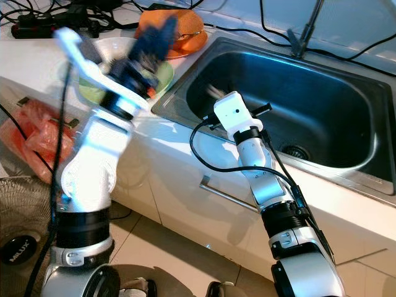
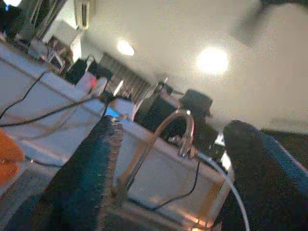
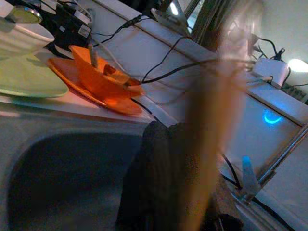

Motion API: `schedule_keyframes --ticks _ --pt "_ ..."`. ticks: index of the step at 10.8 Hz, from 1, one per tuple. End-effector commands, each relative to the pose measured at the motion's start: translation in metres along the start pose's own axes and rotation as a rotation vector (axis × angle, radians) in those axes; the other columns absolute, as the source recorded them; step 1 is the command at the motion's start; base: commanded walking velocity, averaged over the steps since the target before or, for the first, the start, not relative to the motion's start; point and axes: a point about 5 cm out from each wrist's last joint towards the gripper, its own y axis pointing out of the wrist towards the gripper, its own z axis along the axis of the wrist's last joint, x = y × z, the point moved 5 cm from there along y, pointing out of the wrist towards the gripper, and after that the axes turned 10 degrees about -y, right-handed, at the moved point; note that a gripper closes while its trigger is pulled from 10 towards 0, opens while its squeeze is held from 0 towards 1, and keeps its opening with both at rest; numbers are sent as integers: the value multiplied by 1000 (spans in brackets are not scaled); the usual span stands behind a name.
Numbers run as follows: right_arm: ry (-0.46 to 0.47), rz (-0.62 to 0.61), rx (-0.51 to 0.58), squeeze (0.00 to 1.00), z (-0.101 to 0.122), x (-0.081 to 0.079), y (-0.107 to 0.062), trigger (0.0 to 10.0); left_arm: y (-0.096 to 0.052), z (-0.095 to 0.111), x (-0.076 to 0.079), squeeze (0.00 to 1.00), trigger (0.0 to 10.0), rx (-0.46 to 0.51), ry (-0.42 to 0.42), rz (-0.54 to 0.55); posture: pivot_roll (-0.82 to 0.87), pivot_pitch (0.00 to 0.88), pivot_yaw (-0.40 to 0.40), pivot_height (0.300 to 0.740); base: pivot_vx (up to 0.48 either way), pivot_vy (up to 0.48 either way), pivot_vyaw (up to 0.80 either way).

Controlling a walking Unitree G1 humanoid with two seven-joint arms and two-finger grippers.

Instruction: Kitchen organization

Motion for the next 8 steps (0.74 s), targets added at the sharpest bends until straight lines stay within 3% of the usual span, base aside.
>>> schedule_keyframes --ticks 1,5,6,7,8 --pt "0 0 -1 0 -1 3 2 0 2 7 8 0 10000 30 -10 -39 93 115 -32 740 0 0 0" --pt "17 -8 -18 0 -5 5 3 0 -1 7 -3 0 10000 20 39 8 94 114 -34 740 0 0 0" --pt "41 -15 -36 0 -7 6 3 0 -3 -2 -8 0 10000 -31 99 25 94 114 -34 740 0 0 0" --pt "69 -28 -59 0 -11 7 3 3804 -8 -16 -23 0 10000 -103 199 85 94 114 -34 740 0 0 0" --pt "124 -49 -87 0 -15 10 4 10000 -12 -24 -31 0 10000 -136 234 114 92 113 -35 740 0 0 0"
